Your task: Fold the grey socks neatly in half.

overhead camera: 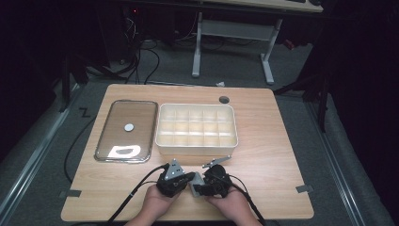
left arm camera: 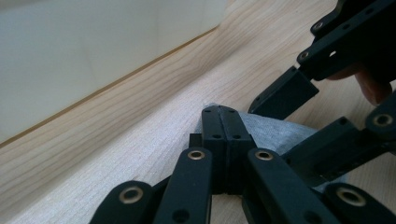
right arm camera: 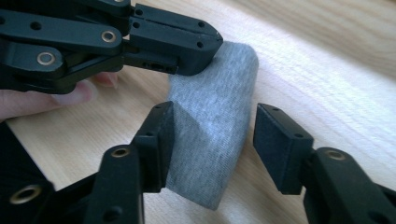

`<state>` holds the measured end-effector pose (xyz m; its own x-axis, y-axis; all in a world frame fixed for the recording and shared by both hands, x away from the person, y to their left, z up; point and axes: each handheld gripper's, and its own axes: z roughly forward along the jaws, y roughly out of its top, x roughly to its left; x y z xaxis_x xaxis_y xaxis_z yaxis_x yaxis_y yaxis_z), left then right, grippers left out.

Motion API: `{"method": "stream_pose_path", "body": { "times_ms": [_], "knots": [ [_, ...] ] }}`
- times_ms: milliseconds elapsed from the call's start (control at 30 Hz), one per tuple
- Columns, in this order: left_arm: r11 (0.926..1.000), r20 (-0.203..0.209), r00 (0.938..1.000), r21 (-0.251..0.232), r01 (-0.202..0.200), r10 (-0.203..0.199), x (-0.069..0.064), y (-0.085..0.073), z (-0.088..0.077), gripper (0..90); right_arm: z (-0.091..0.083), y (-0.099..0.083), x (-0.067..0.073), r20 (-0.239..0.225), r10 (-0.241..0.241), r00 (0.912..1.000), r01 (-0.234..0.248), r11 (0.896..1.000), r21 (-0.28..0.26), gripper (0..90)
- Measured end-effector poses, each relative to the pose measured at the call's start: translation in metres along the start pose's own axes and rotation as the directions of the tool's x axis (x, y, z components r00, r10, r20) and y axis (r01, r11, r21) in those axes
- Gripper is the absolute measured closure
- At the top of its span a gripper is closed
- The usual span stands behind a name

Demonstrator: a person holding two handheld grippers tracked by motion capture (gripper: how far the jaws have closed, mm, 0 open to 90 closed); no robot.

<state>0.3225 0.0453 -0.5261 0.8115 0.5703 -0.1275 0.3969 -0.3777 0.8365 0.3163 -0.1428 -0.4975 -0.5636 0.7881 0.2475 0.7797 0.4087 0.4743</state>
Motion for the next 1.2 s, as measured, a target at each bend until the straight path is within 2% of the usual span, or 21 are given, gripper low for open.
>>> {"method": "stream_pose_path", "body": {
  "times_ms": [133, 233, 467, 600, 667, 700, 767, 800, 833, 933, 1033, 1133, 1200],
  "knots": [
    [1.0000, -0.002, 1.0000, -0.008, -0.001, 0.001, 0.001, -0.002, -0.002, 90.0, 0.003, 0.005, -0.002, -0.032, 0.007, 0.9995, -0.005, 0.999, 0.034, 52.1],
    [1.0000, -0.001, 1.0000, -0.009, 0.002, -0.002, 0.001, -0.004, -0.004, 90.0, 0.006, 0.010, -0.004, -0.066, 0.039, 0.9971, -0.034, 0.996, 0.078, 51.5],
    [0.9999, -0.005, 1.0000, -0.009, 0.005, -0.005, 0.003, -0.006, -0.007, 90.0, 0.012, 0.019, -0.003, -0.098, 0.032, 0.9947, -0.018, 0.989, 0.148, 55.0],
    [0.9999, -0.005, 1.0000, -0.011, 0.006, -0.006, 0.004, -0.007, -0.010, 90.0, 0.014, 0.022, -0.002, -0.117, 0.029, 0.9927, -0.009, 0.986, 0.167, 62.0],
    [0.9998, -0.007, 0.9999, -0.018, 0.009, -0.009, 0.005, -0.006, -0.013, 90.0, 0.014, 0.023, -0.003, -0.128, 0.012, 0.9917, 0.008, 0.987, 0.159, 66.5],
    [0.9996, -0.010, 0.9999, -0.026, 0.009, -0.010, 0.006, -0.006, -0.014, 90.0, 0.013, 0.023, -0.002, -0.127, 0.022, 0.9917, -0.001, 0.987, 0.162, 68.3],
    [0.9990, -0.016, 0.9998, -0.043, 0.013, -0.014, 0.008, -0.005, -0.020, 90.0, 0.013, 0.023, -0.001, -0.126, -0.010, 0.9919, 0.030, 0.988, 0.153, 69.7],
    [0.9988, -0.019, 0.9997, -0.048, 0.014, -0.015, 0.009, -0.004, -0.022, 90.0, 0.012, 0.023, 0.001, -0.122, -0.004, 0.9925, 0.023, 0.987, 0.157, 70.0],
    [0.9986, -0.028, 0.9995, -0.052, 0.014, -0.016, 0.011, -0.004, -0.025, 90.0, 0.012, 0.024, 0.001, -0.120, -0.023, 0.9925, 0.042, 0.987, 0.154, 70.1],
    [0.9983, -0.061, 0.9981, -0.057, 0.008, -0.011, 0.020, -0.006, -0.036, 87.4, 0.010, 0.024, 0.003, -0.118, -0.031, 0.9926, 0.048, 0.988, 0.149, 70.5],
    [0.9992, -0.106, 0.9942, -0.039, 0.011, -0.015, 0.033, -0.011, -0.049, 84.4, 0.006, 0.023, 0.002, -0.095, -0.053, 0.9940, 0.067, 0.988, 0.142, 70.5],
    [0.9998, -0.158, 0.9874, -0.018, 0.001, -0.004, 0.046, -0.019, -0.063, 81.6, 0.001, 0.022, -0.001, -0.062, -0.050, 0.9969, 0.058, 0.987, 0.146, 70.5],
    [0.9998, -0.191, 0.9814, -0.009, 0.018, -0.020, 0.055, -0.027, -0.073, 79.1, -0.004, 0.020, -0.004, -0.042, -0.057, 0.9975, 0.063, 0.988, 0.139, 70.5]
  ]
}}
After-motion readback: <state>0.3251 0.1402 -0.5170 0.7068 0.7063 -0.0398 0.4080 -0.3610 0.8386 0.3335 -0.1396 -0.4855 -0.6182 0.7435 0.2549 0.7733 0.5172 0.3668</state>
